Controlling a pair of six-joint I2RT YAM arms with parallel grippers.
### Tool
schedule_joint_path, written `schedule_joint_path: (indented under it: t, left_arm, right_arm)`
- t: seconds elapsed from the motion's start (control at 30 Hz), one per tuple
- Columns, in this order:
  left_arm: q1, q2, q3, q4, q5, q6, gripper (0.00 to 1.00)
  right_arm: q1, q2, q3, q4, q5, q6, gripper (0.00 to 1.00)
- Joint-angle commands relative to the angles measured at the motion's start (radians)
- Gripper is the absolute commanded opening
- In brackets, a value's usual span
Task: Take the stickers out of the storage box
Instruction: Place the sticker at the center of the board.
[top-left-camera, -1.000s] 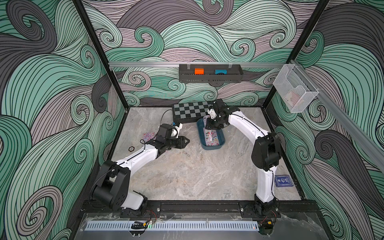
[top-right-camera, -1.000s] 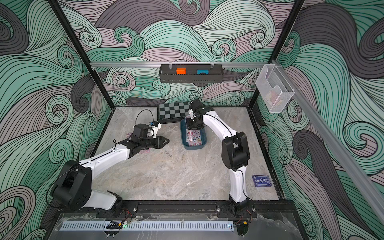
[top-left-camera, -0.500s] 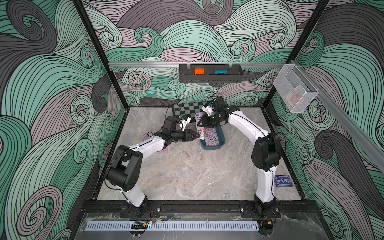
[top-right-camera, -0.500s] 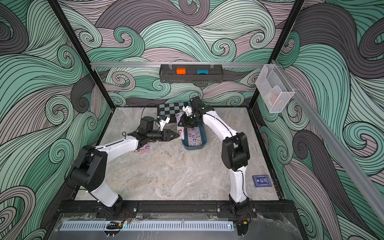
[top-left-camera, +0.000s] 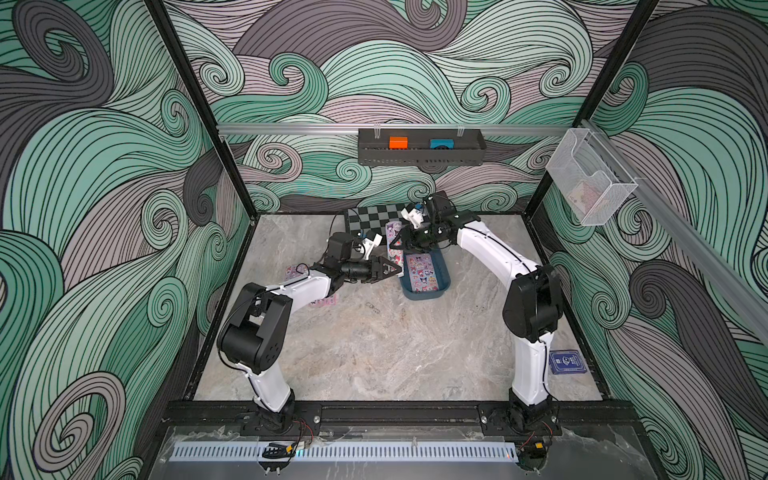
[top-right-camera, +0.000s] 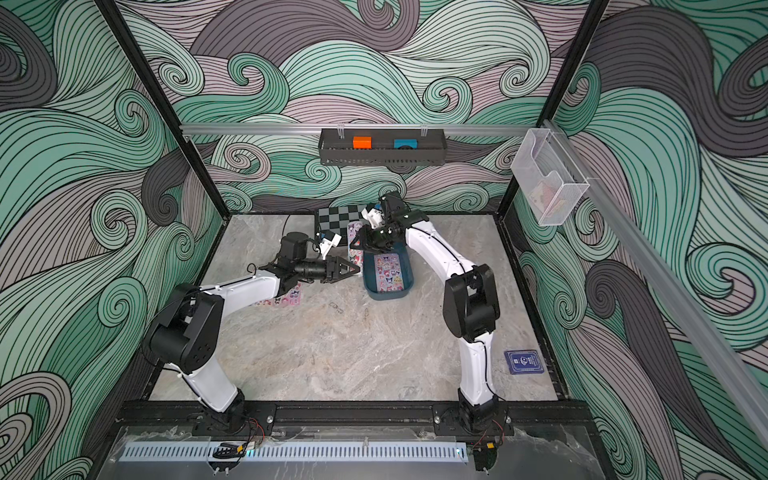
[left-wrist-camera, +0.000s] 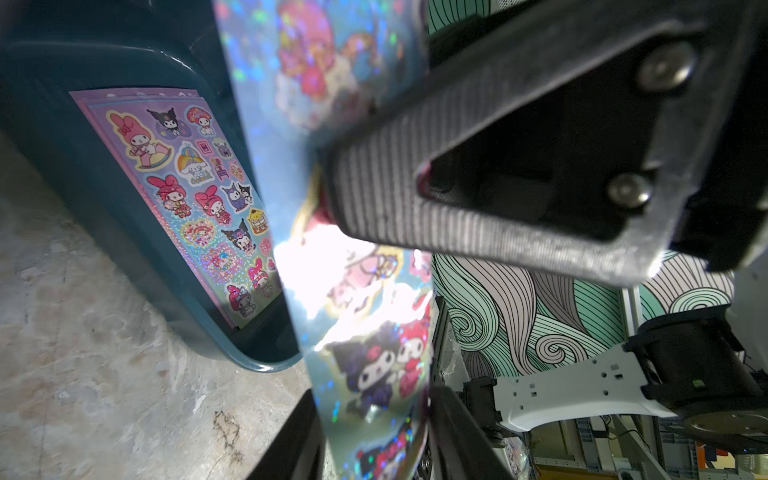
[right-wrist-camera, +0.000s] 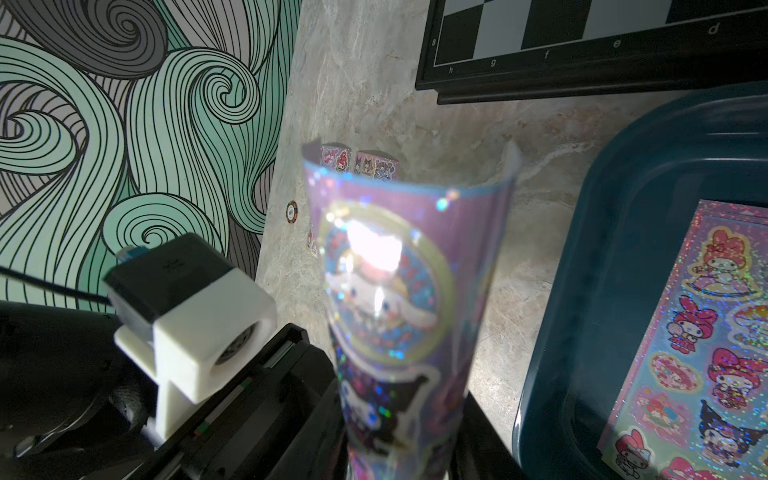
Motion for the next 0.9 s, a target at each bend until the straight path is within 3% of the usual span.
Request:
schedule_joint_path:
  t: [0.0, 0.2, 0.33, 0.57, 0.7, 0.87]
  left_arm:
    - [0.005, -0.052, 0.03, 0.005, 0.016, 0.001, 0.34]
    - [0.008, -0.066, 0.017, -0.015, -0.001, 0.017, 0.09]
    - [0.012, -0.067, 0.015, -0.008, 0.0, 0.006, 0.0]
    - [0.063, -0.085, -0.024, 0.013, 0.023, -0.024, 0.0]
    - [0.105, -0.117, -0.063, 0.047, 0.037, -0.049, 0.0]
    - [0.143, -0.154, -0.007, -0.022, 0.058, -0.026, 0.0]
  right_arm:
    - [0.007, -0.01, 0.001, 0.022, -0.028, 0.01, 0.4]
    - [0.006, -0.003, 0.007, 0.023, -0.035, 0.01, 0.4]
    - [0.006, -0.004, 0.006, 0.023, -0.035, 0.009, 0.43]
    - [-0.022, -0.06, -0.067, 0.069, 0.023, 0.035, 0.73]
    - [-0.06, -0.123, -0.2, 0.243, -0.026, 0.134, 0.78]
    - [-0.108, -0.16, -0.359, 0.559, -0.181, 0.328, 0.85]
